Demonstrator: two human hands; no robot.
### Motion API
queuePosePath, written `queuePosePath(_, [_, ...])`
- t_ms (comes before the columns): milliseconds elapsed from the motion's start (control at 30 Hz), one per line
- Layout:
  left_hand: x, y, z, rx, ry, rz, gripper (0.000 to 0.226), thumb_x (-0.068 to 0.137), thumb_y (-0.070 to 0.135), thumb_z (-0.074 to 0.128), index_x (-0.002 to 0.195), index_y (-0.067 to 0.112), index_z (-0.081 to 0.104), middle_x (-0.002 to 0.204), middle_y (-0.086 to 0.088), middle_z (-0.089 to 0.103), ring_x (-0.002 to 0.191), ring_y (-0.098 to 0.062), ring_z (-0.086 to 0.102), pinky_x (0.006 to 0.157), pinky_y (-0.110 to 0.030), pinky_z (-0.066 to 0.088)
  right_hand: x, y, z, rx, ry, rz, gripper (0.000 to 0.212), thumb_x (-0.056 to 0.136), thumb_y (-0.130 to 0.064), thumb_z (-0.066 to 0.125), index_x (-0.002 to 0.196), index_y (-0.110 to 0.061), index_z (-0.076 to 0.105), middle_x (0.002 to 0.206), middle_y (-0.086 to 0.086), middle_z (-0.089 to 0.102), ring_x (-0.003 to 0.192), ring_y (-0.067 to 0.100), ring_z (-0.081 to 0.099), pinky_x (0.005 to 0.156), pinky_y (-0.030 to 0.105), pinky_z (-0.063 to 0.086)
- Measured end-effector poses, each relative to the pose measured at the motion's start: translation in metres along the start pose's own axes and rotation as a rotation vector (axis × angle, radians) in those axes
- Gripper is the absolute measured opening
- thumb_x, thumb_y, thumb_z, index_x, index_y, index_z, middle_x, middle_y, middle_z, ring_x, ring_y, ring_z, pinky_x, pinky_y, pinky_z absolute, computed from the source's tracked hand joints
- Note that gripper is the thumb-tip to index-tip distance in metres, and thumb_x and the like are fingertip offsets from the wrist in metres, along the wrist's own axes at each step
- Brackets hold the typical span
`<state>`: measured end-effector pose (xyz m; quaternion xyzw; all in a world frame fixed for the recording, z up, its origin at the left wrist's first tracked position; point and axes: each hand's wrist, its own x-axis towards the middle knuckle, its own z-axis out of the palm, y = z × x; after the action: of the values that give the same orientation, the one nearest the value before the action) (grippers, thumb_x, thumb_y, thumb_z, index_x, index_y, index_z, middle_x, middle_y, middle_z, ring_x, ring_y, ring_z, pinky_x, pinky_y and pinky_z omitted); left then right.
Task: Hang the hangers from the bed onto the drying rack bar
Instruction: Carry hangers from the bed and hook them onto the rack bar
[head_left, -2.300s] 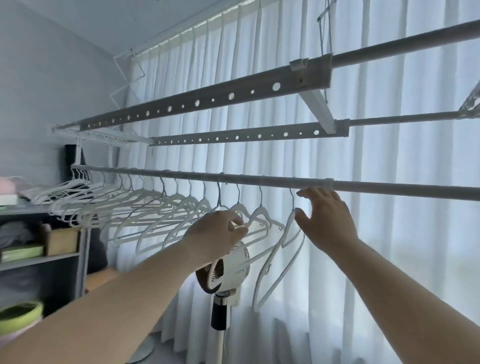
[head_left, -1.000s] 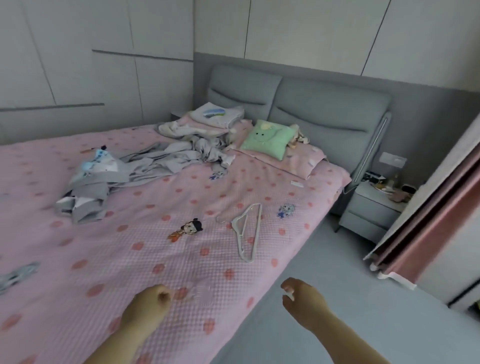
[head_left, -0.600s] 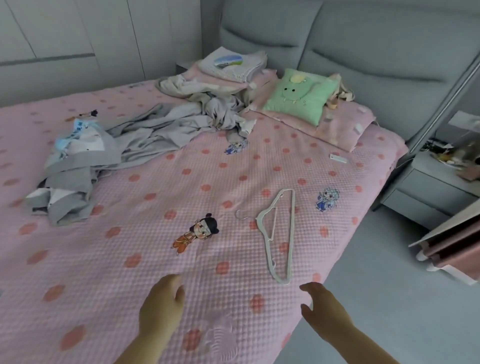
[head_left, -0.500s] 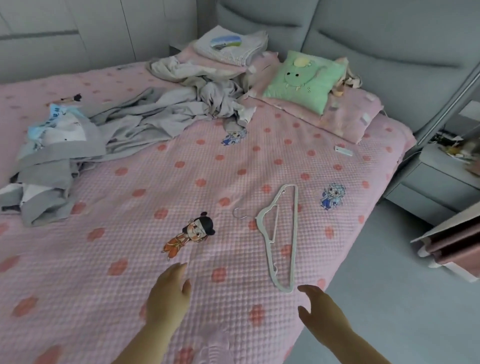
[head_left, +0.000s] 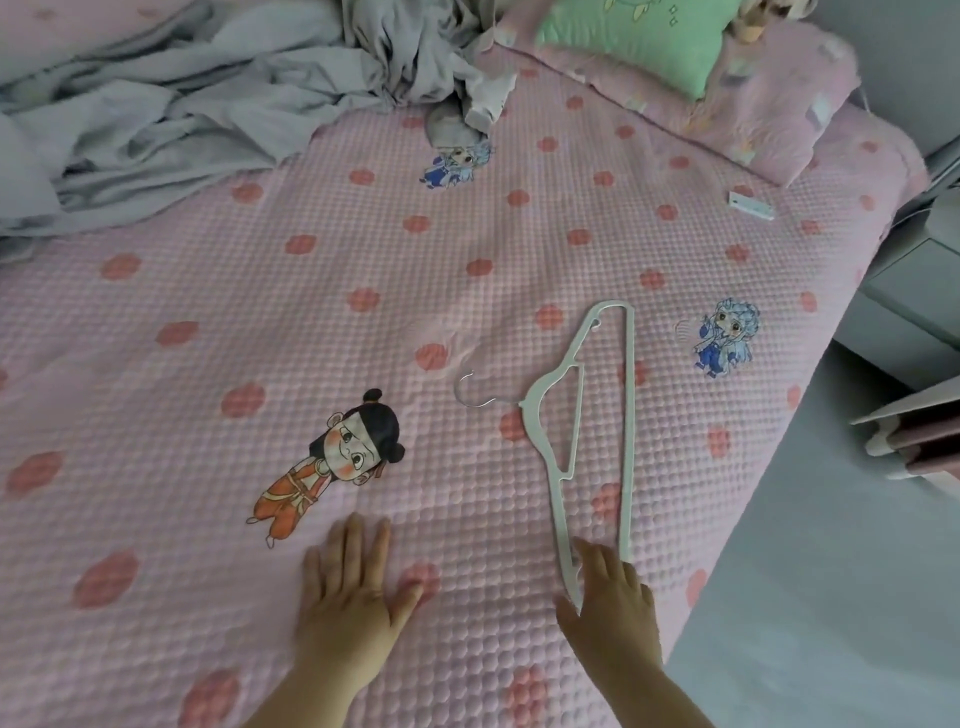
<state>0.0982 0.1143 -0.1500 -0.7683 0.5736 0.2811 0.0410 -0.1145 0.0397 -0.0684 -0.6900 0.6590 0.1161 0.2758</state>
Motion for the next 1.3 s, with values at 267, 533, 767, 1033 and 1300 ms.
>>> queuePosePath(267, [0.006, 0.002, -0.001, 0.024, -0.038, -0.006, 0.098, 0.077, 0.071, -0.019, 0.143, 0.009, 0.019, 0.142, -0.023, 0.037, 0.14, -0.014, -0.024, 0.106, -0.031, -0.028, 0.005, -0.012, -0.01, 0.039, -0.001, 0.104, 0.041, 0.089, -0.02, 0.046, 0.128, -0.02, 0.032, 0.131, -0.006, 0.055, 0.11, 0.016, 0.057, 0.101, 0.026, 0.035])
queuePosePath(533, [-0.008, 0.025, -0.059, -0.006, -0.107, -0.085, 0.069, 0.095, 0.05, 0.028, 0.148, 0.013, 0.002, 0.156, -0.009, 0.004, 0.144, -0.025, 0.007, 0.116, -0.038, 0.016, -0.044, 0.005, -0.083, 0.348, 0.173, 0.094, 0.032, 0.087, -0.016, 0.045, 0.117, -0.022, 0.055, 0.054, -0.009, 0.044, 0.06, 0.013, 0.044, 0.066, 0.024, 0.039])
queuePosePath(767, [-0.058, 0.134, -0.121, -0.456, -0.215, 0.142, 0.036, 0.099, 0.019, 0.037, 0.13, 0.005, 0.047, 0.138, -0.007, 0.048, 0.126, -0.018, 0.047, 0.097, -0.022, 0.036, -0.124, 0.052, -0.158, 0.744, 0.491, 0.171, 0.022, 0.093, -0.01, 0.043, 0.092, -0.001, 0.063, 0.052, -0.003, 0.041, 0.051, 0.011, 0.036, 0.049, 0.022, 0.028])
queuePosePath(1033, [-0.202, 0.326, -0.193, -0.893, -0.182, 0.565, 0.025, 0.094, 0.005, 0.045, 0.077, 0.018, 0.059, 0.08, -0.001, 0.063, 0.083, -0.022, 0.057, 0.07, -0.022, 0.04, -0.299, 0.132, -0.199, 0.858, 0.753, 0.173, 0.016, 0.093, -0.008, 0.045, 0.085, -0.009, 0.059, 0.044, -0.008, 0.038, 0.036, 0.002, 0.041, 0.04, 0.011, 0.031])
queuePosePath(1300, [-0.426, 0.461, -0.174, -0.972, -0.578, 0.762, 0.031, 0.096, 0.033, 0.041, 0.072, 0.017, 0.052, 0.072, -0.004, 0.057, 0.066, -0.017, 0.057, 0.064, -0.027, 0.038, -0.518, 0.201, -0.163, 0.755, 1.039, 0.307, 0.018, 0.096, -0.019, 0.039, 0.084, -0.024, 0.052, 0.058, -0.009, 0.041, 0.058, 0.011, 0.042, 0.061, 0.025, 0.035])
